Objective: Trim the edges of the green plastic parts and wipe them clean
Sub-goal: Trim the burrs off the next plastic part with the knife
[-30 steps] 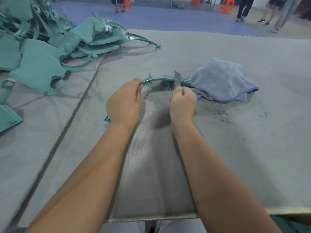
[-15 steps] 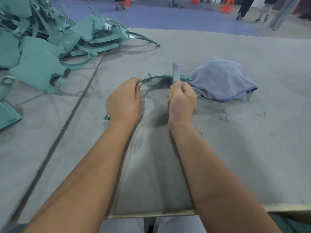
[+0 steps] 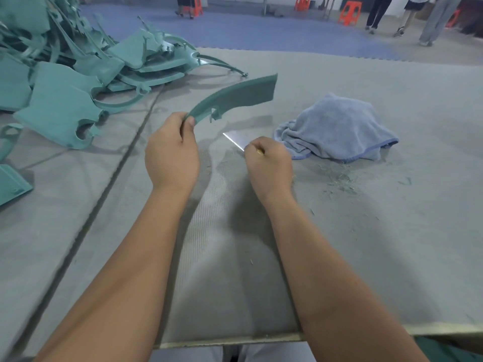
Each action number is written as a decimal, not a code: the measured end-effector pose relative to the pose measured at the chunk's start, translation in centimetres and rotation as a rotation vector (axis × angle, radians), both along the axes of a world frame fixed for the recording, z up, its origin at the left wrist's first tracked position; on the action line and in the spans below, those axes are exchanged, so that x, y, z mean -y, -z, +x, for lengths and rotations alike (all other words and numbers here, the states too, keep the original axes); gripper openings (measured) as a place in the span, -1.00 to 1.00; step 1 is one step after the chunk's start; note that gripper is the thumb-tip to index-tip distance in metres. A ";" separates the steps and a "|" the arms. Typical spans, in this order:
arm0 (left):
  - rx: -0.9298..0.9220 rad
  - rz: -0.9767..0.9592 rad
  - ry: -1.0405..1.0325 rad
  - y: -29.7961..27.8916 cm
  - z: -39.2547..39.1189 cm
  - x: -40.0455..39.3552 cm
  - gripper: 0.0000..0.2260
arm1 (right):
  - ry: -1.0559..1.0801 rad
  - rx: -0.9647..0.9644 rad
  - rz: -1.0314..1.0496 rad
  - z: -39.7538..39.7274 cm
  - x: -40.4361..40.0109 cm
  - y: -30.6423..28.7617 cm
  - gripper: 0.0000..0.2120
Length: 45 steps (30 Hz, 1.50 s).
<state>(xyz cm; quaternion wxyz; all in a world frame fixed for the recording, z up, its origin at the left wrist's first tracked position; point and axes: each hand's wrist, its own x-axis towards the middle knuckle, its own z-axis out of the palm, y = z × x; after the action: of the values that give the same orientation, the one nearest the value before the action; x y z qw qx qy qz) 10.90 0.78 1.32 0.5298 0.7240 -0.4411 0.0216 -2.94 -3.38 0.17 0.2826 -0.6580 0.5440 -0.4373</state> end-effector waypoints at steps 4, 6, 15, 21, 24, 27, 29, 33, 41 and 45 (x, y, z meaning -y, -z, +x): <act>-0.271 0.016 0.125 -0.6 0.5 0.2 -0.81 | 0.047 0.180 0.037 0.1 0.3 0.0 -0.85; -0.405 0.043 0.176 -0.8 0.8 0.4 -0.83 | 0.038 0.339 0.109 -0.1 0.6 -0.1 -0.82; -0.203 -0.013 0.180 -0.7 1.0 -0.3 -0.79 | 0.024 1.040 0.438 -1.9 2.2 -1.3 -0.73; 0.160 -0.077 0.192 -0.3 0.6 -0.7 -0.72 | -0.101 1.272 0.519 -2.5 2.2 -1.2 -0.83; 0.316 -0.214 0.112 -0.1 0.9 -0.5 -0.73 | -0.123 1.274 0.541 -2.7 2.1 -1.3 -0.85; 0.319 -0.202 -0.056 0.2 0.3 -0.3 -0.67 | -0.177 1.360 0.566 -2.6 2.0 -1.2 -0.88; 0.147 -0.160 -0.099 0.2 -0.2 -0.1 -0.54 | -0.245 1.409 0.571 -2.5 1.9 -1.2 -0.92; -0.361 -0.050 0.076 0.5 -1.7 0.7 -0.63 | -0.378 1.368 0.652 -1.4 1.5 -1.0 -0.88; -0.864 0.086 0.568 0.6 -3.4 1.7 -0.68 | -0.424 0.871 0.577 1.0 0.1 -0.6 -0.86; -1.044 -0.048 0.530 0.2 -2.9 1.2 -0.84 | -0.517 0.506 0.426 1.7 -0.8 -0.6 -0.85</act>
<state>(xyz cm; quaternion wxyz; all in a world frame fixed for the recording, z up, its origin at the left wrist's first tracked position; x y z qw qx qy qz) 8.03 -0.44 1.17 0.6806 0.4917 -0.2872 -0.4610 -1.28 -2.57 0.80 0.6377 -0.5715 0.3526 -0.3774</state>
